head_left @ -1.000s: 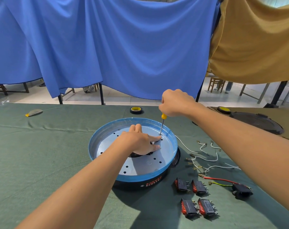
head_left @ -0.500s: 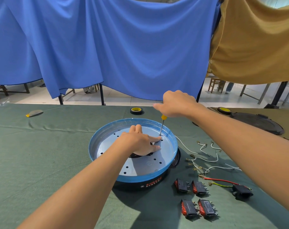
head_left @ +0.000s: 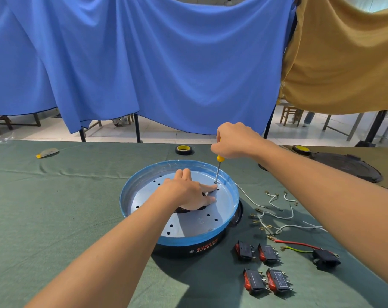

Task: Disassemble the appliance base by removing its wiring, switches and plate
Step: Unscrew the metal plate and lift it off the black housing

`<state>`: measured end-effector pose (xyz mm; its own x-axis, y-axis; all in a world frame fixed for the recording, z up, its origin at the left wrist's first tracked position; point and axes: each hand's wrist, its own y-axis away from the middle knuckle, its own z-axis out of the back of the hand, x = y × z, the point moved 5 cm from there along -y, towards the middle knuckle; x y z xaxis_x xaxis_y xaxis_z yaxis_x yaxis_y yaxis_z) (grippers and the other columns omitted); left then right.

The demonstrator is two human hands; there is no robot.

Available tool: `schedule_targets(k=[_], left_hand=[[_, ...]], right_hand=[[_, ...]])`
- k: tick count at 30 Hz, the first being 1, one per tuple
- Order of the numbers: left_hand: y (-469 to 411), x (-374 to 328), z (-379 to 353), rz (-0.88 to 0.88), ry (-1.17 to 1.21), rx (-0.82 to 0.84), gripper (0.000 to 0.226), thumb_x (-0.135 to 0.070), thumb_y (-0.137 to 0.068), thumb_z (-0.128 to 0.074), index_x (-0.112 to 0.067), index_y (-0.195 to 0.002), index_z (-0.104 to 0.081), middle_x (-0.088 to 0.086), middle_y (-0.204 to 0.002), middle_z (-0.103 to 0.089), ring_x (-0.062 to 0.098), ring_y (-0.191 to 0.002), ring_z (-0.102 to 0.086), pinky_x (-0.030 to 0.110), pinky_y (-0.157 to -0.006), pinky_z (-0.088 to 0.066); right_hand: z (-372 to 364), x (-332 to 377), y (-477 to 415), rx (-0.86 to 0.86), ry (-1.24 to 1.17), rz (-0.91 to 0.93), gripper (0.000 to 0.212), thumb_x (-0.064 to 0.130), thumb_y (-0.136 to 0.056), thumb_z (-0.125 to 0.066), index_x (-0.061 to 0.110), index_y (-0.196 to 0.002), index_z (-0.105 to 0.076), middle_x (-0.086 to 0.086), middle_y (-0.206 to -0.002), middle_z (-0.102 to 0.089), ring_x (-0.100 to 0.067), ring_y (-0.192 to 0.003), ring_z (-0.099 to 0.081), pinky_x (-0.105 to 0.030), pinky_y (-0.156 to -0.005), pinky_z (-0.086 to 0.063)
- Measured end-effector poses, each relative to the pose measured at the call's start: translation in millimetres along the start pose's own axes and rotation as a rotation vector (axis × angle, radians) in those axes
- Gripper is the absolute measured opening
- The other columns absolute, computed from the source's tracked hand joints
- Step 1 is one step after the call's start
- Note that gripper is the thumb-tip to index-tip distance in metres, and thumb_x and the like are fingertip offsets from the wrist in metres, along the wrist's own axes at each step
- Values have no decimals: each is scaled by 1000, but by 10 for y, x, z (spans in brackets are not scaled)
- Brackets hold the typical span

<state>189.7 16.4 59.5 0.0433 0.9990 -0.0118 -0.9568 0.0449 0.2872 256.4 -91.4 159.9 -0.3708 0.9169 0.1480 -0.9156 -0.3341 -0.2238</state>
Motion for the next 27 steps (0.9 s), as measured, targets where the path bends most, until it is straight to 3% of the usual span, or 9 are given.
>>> schedule_targets(k=[4, 6, 9, 14, 19, 24, 27], left_hand=[[-1, -3, 1, 1, 1, -2, 52, -68, -94, -24, -61, -144, -11, 9, -132, -27, 31, -134, -16, 51, -105, -29], [-1, -6, 3, 1, 1, 0, 52, -68, -94, -25, -61, -144, -11, 10, -132, -27, 31, -135, -16, 52, -106, -28], [-4, -11, 5, -1, 4, -1, 52, -68, -94, -25, -61, -144, -11, 9, -131, -28, 31, -134, -17, 52, -106, -28], [-3, -4, 0, 1, 11, 0, 52, -68, -93, -25, -62, -143, -11, 8, -130, -28, 31, -133, -17, 51, -106, -28], [-5, -9, 4, 3, 8, -1, 52, -68, -93, -25, -62, -143, -11, 8, -132, -27, 31, -134, -17, 50, -105, -27], [2, -3, 7, 4, 0, -5, 53, -68, -93, -25, -61, -144, -11, 10, -133, -28, 32, -134, -17, 51, -106, -28], [11, -7, 12, 5, -1, -5, 53, -69, -93, -25, -61, -144, -11, 9, -135, -28, 31, -135, -17, 50, -105, -29]], right_hand=[[19, -1, 1, -47, 64, -12, 42, 52, -90, -49, 18, -65, -42, -1, -69, -48, -20, -61, -44, -28, -52, -26], [14, 6, -1, -59, 61, -14, 35, 37, -91, -51, 16, -65, -41, -3, -69, -48, -21, -60, -43, -29, -51, -25], [9, 10, 5, -29, 24, -26, 22, 15, -79, -53, 16, -62, -39, -3, -65, -43, -22, -58, -38, -29, -50, -26], [23, 16, 16, -89, 64, -14, 37, 44, -90, -50, 17, -66, -43, -2, -70, -49, -20, -61, -43, -30, -53, -27], [30, 27, -2, -79, 47, -10, 14, 20, -82, -53, 15, -71, -47, -4, -73, -51, -22, -63, -44, -28, -51, -26], [24, 25, 27, -105, 70, -15, 37, 44, -91, -50, 16, -67, -43, -2, -70, -49, -24, -64, -47, -32, -55, -30], [7, 26, 9, -65, 42, -14, 22, 18, -82, -54, 14, -64, -41, -4, -67, -45, -26, -65, -44, -30, -51, -28]])
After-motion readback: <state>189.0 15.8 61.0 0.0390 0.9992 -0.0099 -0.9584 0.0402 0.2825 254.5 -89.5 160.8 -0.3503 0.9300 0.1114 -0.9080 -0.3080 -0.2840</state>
